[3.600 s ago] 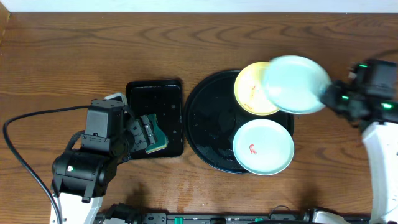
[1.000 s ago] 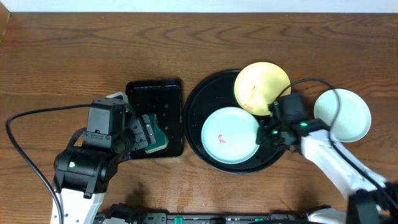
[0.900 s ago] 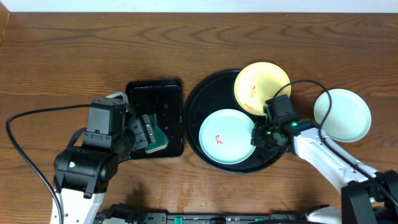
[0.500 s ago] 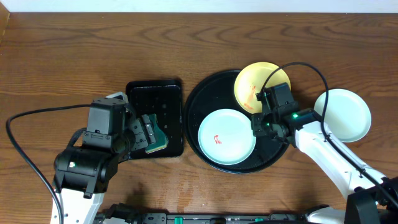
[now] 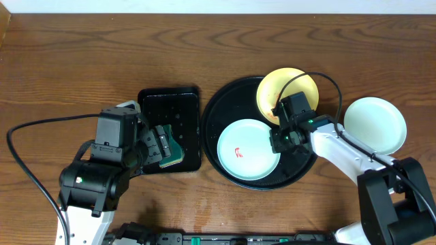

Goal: Clean dirty plates on tray and stack at the side

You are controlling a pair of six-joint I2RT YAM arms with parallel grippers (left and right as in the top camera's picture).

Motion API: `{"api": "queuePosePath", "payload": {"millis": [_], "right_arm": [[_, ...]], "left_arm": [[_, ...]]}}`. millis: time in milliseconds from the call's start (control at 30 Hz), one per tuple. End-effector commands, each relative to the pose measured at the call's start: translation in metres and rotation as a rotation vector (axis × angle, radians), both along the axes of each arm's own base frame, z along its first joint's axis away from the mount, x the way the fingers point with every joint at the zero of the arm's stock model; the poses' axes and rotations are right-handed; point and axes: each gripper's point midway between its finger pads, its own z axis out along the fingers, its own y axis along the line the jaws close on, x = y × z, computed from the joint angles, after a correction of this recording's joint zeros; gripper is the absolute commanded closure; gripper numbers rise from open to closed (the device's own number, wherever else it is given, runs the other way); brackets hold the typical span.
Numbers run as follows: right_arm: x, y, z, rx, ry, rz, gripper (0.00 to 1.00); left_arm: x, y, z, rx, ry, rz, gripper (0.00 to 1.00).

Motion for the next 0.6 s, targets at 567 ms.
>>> {"api": "queuePosePath", "payload": {"millis": [567], "right_arm": [[0.002,-0.026,-0.008,-0.087,0.029,-0.251,0.99]], "left_arm": [[0.026,0.004,-0.151,0.074,0.358,0.108,0.45]]}}
